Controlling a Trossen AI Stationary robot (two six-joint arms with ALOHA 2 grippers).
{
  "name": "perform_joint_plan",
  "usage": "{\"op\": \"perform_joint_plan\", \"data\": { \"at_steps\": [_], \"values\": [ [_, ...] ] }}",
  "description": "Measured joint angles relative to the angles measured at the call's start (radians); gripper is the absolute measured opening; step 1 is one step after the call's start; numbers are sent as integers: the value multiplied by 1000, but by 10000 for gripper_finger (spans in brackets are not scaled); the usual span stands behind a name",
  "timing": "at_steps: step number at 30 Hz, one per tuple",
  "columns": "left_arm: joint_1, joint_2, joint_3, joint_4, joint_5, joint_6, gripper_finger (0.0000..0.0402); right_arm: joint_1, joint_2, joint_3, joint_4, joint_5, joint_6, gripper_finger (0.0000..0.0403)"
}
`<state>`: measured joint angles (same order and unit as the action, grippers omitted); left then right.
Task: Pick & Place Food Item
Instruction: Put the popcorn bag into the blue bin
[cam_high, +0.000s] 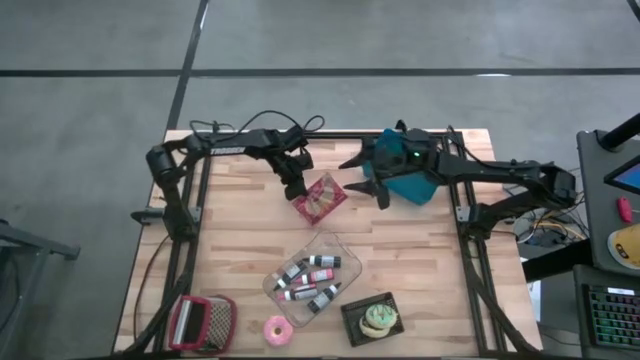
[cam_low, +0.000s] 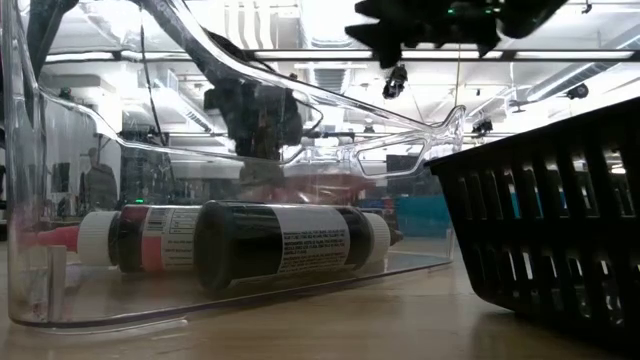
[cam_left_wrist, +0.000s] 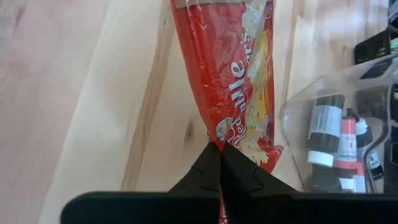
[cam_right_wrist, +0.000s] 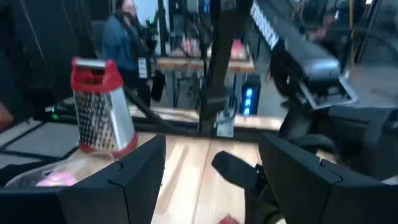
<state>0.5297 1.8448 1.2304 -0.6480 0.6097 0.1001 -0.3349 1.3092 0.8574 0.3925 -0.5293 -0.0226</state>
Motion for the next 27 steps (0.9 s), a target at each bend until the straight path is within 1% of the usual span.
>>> {"op": "perform_joint_plan", "data": {
  "at_steps": [2,7,11,14,16,20,27],
  "values": [
    [-3,-7,0,1,-1,2,0,-1,-49,-44,13,1,-19,253],
    [-10,-17,10,20,-13,1,0,-10,-206,-166,-2,61,-63,253],
    [-18,-17,29,38,-14,1,0,-17,-354,-266,-4,96,-52,253],
    [-23,-17,55,43,-22,1,0,-17,-461,-332,-38,155,-48,253],
    [-26,-17,78,52,-38,1,0,-17,-524,-372,-67,189,-48,253],
    [-28,-13,134,75,-50,-8,0,-17,-624,-437,-102,216,-31,253],
    [-30,40,275,119,-57,-39,0,-17,-745,-529,-105,243,-14,253]
  ]
}}
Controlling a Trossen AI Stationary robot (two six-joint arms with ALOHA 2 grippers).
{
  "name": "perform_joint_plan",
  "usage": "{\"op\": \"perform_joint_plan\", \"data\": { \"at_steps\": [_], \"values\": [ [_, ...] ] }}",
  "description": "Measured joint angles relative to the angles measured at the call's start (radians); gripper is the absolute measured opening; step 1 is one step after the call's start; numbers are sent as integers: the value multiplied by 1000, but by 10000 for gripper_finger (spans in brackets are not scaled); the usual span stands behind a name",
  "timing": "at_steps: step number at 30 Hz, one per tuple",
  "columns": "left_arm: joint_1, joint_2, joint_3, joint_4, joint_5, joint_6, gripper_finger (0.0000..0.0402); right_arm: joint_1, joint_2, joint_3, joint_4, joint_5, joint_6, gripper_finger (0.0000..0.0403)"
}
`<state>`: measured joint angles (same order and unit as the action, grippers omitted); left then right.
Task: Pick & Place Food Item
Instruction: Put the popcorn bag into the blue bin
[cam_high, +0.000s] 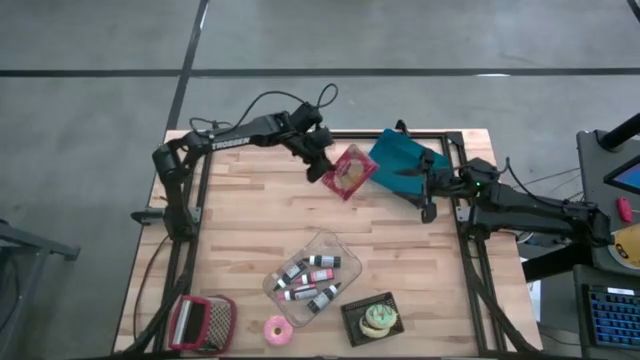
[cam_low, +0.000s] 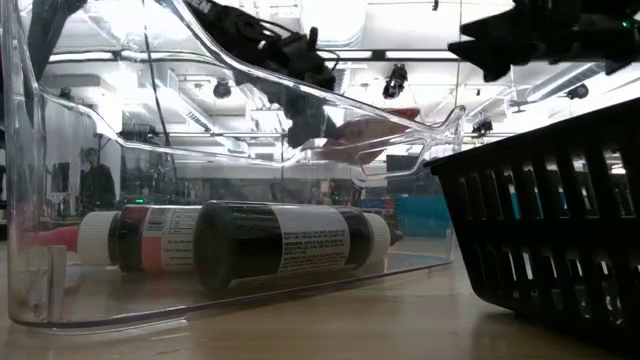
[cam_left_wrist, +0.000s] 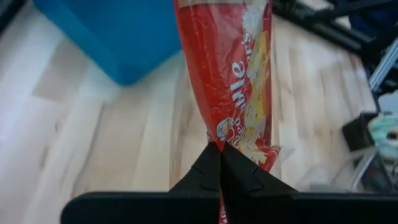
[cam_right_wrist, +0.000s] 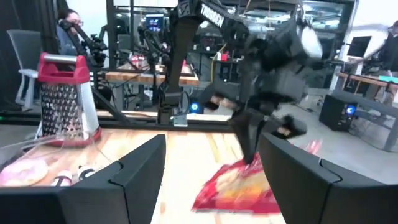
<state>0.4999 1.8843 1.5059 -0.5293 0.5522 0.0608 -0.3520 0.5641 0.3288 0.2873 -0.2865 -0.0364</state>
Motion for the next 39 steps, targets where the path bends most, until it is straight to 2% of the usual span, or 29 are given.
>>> {"op": "perform_joint_plan", "data": {
  "at_steps": [9,15,26,32,39],
  "values": [
    [0,191,247,0,-29,-44,0,0,-102,-69,-19,11,3,253],
    [-1,331,462,-42,-22,-65,0,0,-178,-73,-132,28,-16,253],
    [-2,579,853,-145,-14,-131,0,0,-352,-112,-217,28,-46,253],
    [2,584,797,-42,-27,-195,0,0,-404,-148,-217,28,-43,253],
    [2,583,793,34,-148,-191,0,0,-409,-153,-217,27,-50,253]
  ]
}}
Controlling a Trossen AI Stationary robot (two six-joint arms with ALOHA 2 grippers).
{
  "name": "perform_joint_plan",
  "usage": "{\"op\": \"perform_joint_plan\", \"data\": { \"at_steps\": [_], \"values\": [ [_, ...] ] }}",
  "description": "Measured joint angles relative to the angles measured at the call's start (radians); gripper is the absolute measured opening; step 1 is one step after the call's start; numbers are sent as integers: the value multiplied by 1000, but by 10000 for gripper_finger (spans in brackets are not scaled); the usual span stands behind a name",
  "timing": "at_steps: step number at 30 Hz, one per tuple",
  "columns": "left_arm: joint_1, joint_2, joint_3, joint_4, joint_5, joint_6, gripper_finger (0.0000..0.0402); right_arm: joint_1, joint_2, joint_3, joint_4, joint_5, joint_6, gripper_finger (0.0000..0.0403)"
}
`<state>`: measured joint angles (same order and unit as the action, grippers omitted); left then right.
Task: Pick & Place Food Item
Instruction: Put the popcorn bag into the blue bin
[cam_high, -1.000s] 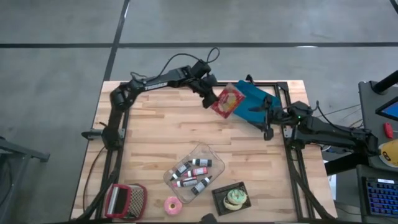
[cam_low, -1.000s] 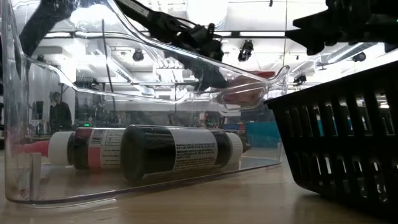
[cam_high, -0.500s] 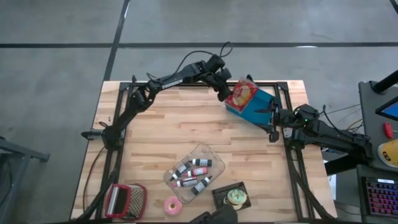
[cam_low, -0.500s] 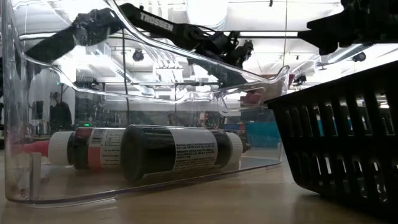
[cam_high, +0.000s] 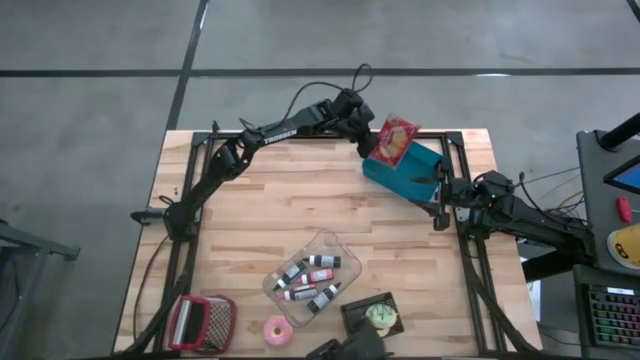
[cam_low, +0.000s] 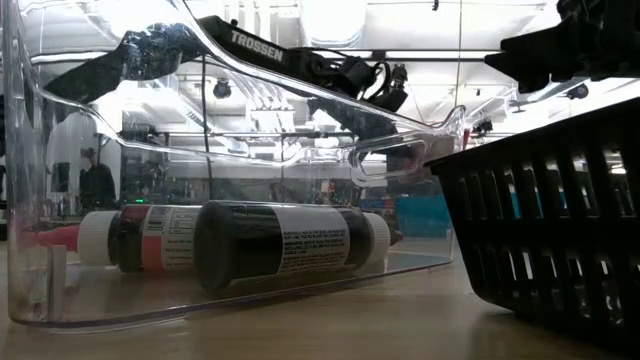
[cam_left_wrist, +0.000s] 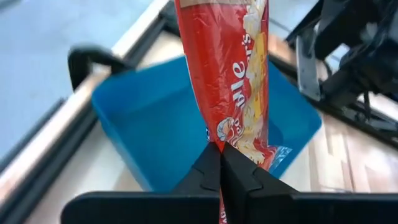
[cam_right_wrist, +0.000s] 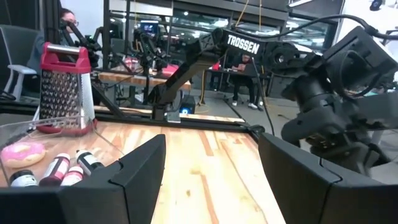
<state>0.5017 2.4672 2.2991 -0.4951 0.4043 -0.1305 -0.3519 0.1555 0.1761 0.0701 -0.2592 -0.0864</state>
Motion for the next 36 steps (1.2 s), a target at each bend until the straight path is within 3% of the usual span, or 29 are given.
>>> {"op": "perform_joint_plan", "data": {
  "at_steps": [7,14,23,36],
  "values": [
    [-7,-2,-41,126,-9,52,0,0,-1,8,3,-2,-4,253],
    [-15,-2,-108,109,-32,67,0,0,-3,8,3,-2,-3,253],
    [-26,-2,-129,36,-49,86,0,0,-3,9,23,-2,-1,253],
    [-36,-2,-120,-193,86,44,0,0,-2,57,19,-1,8,253]
  ]
}}
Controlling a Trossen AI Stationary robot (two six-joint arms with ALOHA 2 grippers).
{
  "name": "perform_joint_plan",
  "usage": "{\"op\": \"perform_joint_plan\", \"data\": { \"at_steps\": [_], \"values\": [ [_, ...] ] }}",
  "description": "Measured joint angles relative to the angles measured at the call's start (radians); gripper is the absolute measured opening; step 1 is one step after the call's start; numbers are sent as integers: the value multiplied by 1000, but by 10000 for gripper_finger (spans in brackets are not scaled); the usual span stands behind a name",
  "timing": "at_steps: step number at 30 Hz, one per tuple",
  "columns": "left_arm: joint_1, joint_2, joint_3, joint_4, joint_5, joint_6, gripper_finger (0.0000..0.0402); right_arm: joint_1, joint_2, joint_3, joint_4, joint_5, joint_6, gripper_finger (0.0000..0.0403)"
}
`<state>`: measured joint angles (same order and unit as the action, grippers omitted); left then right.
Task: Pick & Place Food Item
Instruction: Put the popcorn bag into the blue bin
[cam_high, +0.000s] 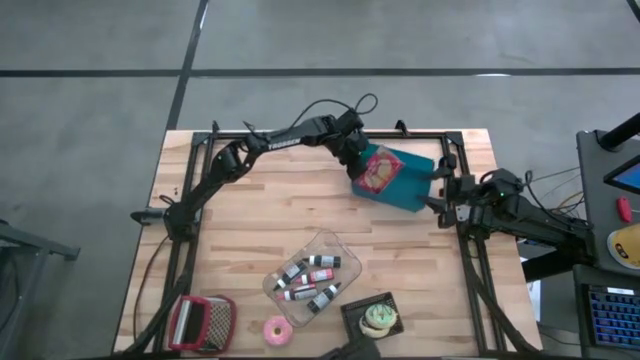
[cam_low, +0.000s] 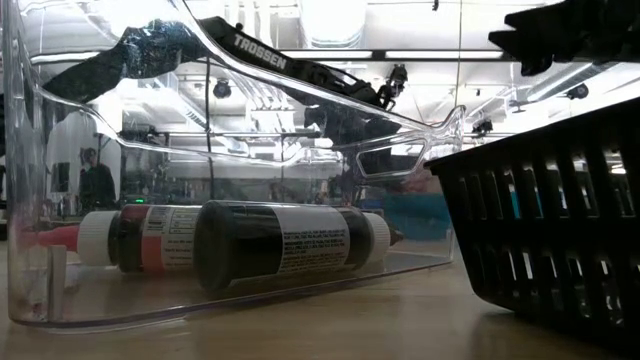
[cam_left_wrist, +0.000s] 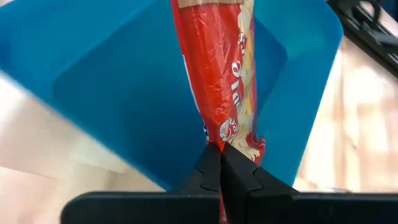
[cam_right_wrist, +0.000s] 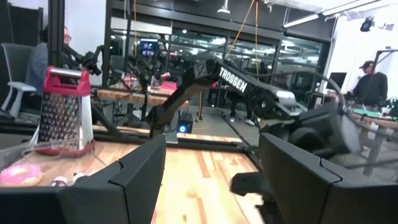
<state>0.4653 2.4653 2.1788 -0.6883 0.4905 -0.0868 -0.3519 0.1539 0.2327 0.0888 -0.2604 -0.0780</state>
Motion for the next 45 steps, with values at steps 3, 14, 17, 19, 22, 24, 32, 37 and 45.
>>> {"op": "perform_joint_plan", "data": {
  "at_steps": [3,14,17,19,22,24,32,37,45],
  "values": [
    [-10,0,0,-56,29,-1,0,0,0,13,-4,1,0,253],
    [-25,-2,20,-126,92,-82,0,0,65,20,-4,29,9,253],
    [-27,-2,27,-137,89,-87,0,0,79,20,-3,32,15,253],
    [-32,-2,27,-136,90,-75,0,0,84,20,-1,33,15,253],
    [-40,-2,27,-141,65,-74,0,0,84,20,1,36,15,253],
    [-43,-2,27,-140,53,-72,0,0,83,20,3,44,15,253],
    [-48,-2,27,-143,30,-55,0,0,84,20,3,54,15,253],
    [-49,-2,27,-143,25,-55,0,0,84,20,3,54,18,253],
    [-50,-2,26,-143,12,-41,25,0,84,20,-5,53,18,253]
  ]
}}
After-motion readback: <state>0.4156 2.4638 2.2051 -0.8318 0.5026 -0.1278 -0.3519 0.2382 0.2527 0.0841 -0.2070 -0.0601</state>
